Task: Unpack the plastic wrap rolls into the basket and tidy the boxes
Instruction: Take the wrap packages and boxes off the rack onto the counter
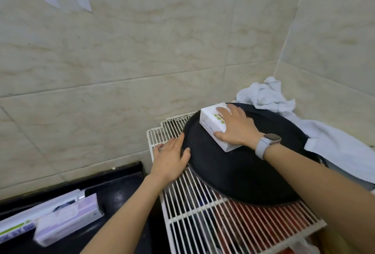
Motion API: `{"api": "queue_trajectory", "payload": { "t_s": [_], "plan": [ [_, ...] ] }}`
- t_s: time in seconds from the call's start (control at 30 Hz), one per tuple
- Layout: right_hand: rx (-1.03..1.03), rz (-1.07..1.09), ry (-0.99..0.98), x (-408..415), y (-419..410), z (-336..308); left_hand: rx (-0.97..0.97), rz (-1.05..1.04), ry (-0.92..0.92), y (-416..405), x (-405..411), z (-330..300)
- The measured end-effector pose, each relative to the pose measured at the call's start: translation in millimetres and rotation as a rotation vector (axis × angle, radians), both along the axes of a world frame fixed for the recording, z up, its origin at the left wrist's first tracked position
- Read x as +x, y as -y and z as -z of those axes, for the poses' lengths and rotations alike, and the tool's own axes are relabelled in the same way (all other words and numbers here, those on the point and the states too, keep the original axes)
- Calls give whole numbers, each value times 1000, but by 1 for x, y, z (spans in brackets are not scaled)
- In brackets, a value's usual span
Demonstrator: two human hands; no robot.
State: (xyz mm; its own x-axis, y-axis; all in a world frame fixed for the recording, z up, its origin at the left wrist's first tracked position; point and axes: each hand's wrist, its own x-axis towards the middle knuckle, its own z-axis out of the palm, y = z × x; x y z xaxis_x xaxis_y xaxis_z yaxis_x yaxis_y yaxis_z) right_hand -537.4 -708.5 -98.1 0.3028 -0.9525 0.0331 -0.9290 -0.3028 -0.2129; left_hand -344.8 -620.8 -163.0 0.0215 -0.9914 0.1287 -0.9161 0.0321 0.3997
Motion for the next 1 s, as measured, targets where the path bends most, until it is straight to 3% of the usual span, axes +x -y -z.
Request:
{"api": "queue_trajectory", "payload": {
  "t_s": [0.1,0.23,0.43,0.67,0.77,1.0],
  "plan": [
    [126,160,35,2,4,-6,16,-6,7,1,0,-4],
    [68,210,170,18,-7,-14,-19,-18,-15,-3,6,-13],
    [-27,-21,415,83,-58,-50,-204,-140,-105,-51,69,-33],
    [106,-244,575,230,-167,-27,-240,-457,-266,-176,183,0],
    [231,-281,504,287,-224,32,-101,-588,-339,-244,230,46],
    [456,-392,47,346,-339,183,332,-755,-294,-367,312,144]
  ]
}}
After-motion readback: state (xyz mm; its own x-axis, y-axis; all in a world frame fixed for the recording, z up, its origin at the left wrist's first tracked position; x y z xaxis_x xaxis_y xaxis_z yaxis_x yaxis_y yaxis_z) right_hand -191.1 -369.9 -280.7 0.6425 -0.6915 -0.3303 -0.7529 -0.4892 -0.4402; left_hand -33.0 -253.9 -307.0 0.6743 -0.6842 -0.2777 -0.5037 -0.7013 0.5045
